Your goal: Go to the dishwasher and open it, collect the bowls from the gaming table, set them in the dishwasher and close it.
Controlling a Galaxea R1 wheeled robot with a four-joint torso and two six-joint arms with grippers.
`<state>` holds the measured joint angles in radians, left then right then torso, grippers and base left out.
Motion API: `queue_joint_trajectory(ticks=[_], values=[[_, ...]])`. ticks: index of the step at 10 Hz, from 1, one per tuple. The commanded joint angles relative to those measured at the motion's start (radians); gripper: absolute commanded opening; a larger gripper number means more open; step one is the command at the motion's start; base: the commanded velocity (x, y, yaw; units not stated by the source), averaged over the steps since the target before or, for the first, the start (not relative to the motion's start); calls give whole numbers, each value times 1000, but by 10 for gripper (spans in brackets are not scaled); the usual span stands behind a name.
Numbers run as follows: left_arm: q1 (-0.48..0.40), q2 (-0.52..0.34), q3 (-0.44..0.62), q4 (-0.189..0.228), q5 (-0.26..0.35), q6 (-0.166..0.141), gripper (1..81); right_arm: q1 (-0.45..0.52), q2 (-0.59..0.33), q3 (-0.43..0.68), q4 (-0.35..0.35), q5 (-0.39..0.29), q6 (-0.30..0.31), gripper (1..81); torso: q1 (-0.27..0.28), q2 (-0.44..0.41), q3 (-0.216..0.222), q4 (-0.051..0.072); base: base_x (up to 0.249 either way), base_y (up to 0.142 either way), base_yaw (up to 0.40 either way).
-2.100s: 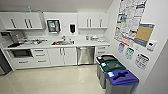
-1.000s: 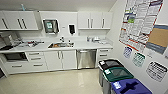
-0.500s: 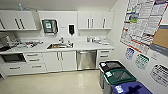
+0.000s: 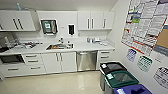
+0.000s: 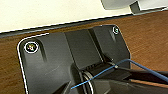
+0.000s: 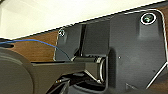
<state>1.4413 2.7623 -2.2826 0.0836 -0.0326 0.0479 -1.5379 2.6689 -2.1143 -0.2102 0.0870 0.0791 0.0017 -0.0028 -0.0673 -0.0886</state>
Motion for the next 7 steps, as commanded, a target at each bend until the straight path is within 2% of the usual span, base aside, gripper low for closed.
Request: queue_joint_trajectory(ticks=[1, 7], values=[[-48, -15, 18, 8, 48, 0, 811, 37, -18, 16, -3, -44, -2, 811, 0, 0, 0, 0, 96, 0, 0], [-48, -18, 24, 10, 48, 0, 811, 35, -15, 13, -3, -44, -2, 811, 0, 0, 0, 0, 108, 0, 0]])
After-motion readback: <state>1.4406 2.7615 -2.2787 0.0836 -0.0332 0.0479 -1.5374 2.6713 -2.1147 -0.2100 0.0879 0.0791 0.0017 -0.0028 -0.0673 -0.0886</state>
